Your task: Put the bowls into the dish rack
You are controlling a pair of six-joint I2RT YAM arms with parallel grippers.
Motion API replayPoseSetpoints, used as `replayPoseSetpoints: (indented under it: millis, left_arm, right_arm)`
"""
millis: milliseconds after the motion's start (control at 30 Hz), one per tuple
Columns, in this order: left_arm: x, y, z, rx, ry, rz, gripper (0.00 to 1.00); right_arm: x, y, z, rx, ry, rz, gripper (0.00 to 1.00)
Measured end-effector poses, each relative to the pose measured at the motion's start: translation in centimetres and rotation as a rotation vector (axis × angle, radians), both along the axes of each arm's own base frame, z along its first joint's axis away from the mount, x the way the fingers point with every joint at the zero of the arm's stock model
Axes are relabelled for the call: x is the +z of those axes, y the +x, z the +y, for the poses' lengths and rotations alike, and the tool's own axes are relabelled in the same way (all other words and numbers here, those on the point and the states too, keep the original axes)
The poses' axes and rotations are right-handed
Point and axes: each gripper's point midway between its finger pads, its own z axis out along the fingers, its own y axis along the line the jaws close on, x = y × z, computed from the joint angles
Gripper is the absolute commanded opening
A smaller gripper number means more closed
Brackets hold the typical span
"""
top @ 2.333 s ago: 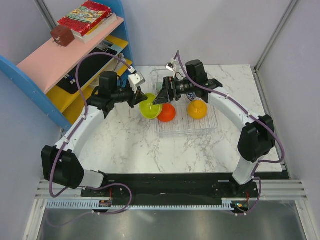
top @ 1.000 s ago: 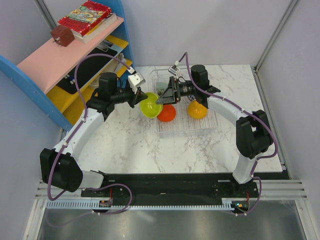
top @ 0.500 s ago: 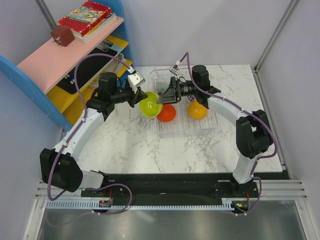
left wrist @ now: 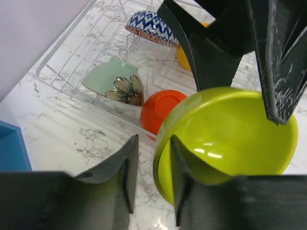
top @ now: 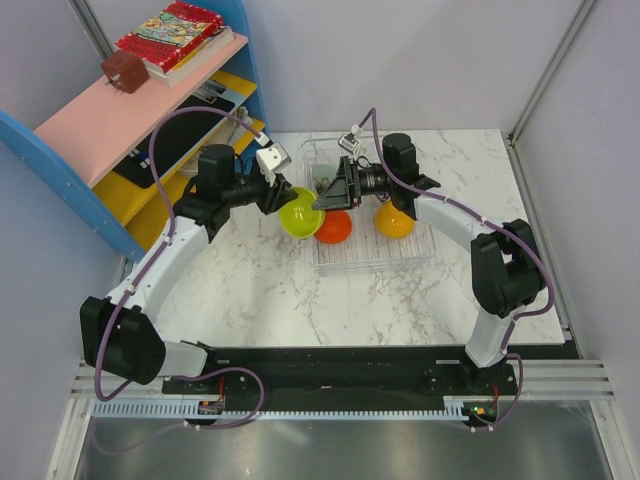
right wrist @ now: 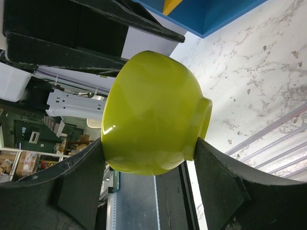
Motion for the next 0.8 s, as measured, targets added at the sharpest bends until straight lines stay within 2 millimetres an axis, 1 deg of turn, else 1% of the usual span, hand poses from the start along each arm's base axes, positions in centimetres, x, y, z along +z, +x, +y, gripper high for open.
replayPoseSetpoints:
  millis: [33,67,133,167,300,400,500,567,633,667,733,800]
  left_arm:
    - [0.1,0.0,-0.1,0.0,-0.002,-0.003,0.57]
    - [0.1,0.0,-0.1,0.0,-0.003,-0.004,0.71]
    - [0.1,0.1,-0.1,0.002,-0.002,-0.005,0.86]
    - [0.1,0.1,-0.1,0.004,-0.003,-0.004,0.99]
    - [-0.3,0.0,0.5,0.021,-0.001,0.004,1.0]
    - [-1.2,-0.3,1.8,0.046,-0.003,0.025,1.0]
    - [-1.3,0.0,4.6,0.106,-0.015,0.035,1.0]
    - [-1.1,0.2,7.1,0.162,-0.029,0.033,1.0]
    - [-0.9,0.0,9.5,0.208,-0.045,0.033,1.0]
    - [-0.9,-0.2,10.7,0.231,-0.055,0.035,1.0]
    - [-1.0,-0.7,12.4,0.269,-0.065,0.038,1.0]
    - [-1.6,-1.5,13.6,0.292,-0.077,0.052,1.0]
  right_arm:
    - [-0.2,0.0,0.0,0.0,-0.006,0.003,0.0]
    - [-0.4,0.0,-0.1,-0.001,-0.011,0.005,0.0]
    - [-0.7,-0.1,-0.1,-0.001,-0.023,0.006,0.0]
    - [-0.9,-0.1,-0.1,-0.002,-0.029,0.006,0.0]
    - [-2.1,0.0,-0.3,-0.023,-0.072,0.003,0.0]
    - [-3.0,0.3,-0.6,-0.045,-0.128,-0.002,0.0]
    - [-3.4,0.7,-1.2,-0.076,-0.201,-0.047,0.0]
    - [-3.3,1.2,-2.0,-0.109,-0.261,-0.106,0.0]
    - [-2.9,1.5,-3.0,-0.146,-0.327,-0.171,0.0]
    - [-2.5,1.8,-3.7,-0.173,-0.37,-0.22,0.0]
    - [-1.9,2.3,-4.9,-0.215,-0.44,-0.296,0.0]
    - [-1.1,2.9,-6.3,-0.249,-0.519,-0.384,0.0]
